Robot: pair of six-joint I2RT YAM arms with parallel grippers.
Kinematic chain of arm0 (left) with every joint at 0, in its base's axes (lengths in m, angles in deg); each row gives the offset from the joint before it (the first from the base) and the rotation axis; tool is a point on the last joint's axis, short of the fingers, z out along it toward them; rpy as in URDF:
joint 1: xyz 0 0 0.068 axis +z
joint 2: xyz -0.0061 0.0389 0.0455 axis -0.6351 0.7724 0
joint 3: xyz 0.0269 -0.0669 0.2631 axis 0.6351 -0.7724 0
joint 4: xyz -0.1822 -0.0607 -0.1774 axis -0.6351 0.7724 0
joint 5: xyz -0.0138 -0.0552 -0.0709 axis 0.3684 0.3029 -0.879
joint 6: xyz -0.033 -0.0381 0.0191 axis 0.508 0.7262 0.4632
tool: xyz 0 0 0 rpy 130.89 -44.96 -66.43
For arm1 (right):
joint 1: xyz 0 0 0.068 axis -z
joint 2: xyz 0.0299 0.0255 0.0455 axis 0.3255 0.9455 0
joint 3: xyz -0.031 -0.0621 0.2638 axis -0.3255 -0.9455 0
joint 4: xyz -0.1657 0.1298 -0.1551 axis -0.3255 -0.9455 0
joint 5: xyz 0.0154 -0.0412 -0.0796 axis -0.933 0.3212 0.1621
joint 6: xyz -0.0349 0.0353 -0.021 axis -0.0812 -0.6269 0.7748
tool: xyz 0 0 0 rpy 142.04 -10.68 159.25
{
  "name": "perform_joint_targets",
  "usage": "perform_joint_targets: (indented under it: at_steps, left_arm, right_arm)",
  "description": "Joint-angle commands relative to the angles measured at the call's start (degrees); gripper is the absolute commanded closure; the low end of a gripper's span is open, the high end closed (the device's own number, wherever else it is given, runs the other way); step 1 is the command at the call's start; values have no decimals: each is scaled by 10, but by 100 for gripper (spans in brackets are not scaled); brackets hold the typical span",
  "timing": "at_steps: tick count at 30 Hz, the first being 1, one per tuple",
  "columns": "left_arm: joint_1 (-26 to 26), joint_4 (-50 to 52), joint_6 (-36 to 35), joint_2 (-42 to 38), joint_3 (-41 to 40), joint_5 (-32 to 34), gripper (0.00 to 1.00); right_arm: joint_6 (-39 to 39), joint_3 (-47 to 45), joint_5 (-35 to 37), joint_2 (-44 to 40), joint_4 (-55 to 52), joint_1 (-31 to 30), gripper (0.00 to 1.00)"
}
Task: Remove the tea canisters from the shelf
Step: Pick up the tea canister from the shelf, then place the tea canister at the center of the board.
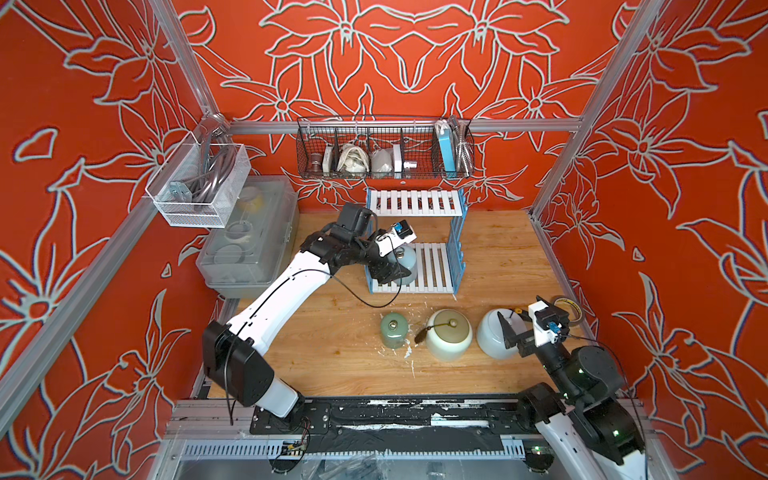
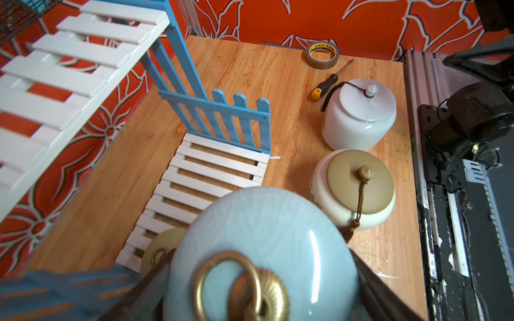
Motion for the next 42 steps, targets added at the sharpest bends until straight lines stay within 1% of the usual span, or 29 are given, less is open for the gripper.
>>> perform_joint_targets:
  at_steps: [1,7,10,14,19,21,25,28,31,34,37,42]
  left_arm:
    - [20,-10,-13,-70,-34,-30,46]
    - [56,16,-39,-165,-131,-29,47]
    - [77,18,-34,-202,-174,-35,48]
    - [87,17,-38,-243,-225,-34,48]
    - [107,-17,-12,-270,-283,-34,50]
    - [114,-38,0,-294,-312,-35,51]
    - [126,-65,16,-309,-360,-37,52]
    - [133,-103,18,-325,-407,-35,52]
    - [141,-118,17,-323,-428,-27,52]
    - [145,-143,-1,-328,-460,-15,52]
    - [148,-161,-6,-320,-483,-8,52]
    - [148,-205,-25,-307,-521,-16,51]
  right_arm:
    - [4,-6,-2,-5,5,3,1]
    - [5,-5,0,-3,5,3,1]
    - [4,-6,2,-2,7,4,1]
    - [6,-5,-2,2,4,4,0]
    - [5,-5,0,4,4,4,1]
    - [5,-5,0,2,3,4,1]
    - [4,-6,5,0,5,4,1]
    - [6,-4,1,3,2,4,0]
    - [4,-6,8,0,6,4,1]
    - [5,-4,0,7,3,4,1]
    - [4,-5,7,0,4,5,1]
    - [5,-4,2,8,1,5,1]
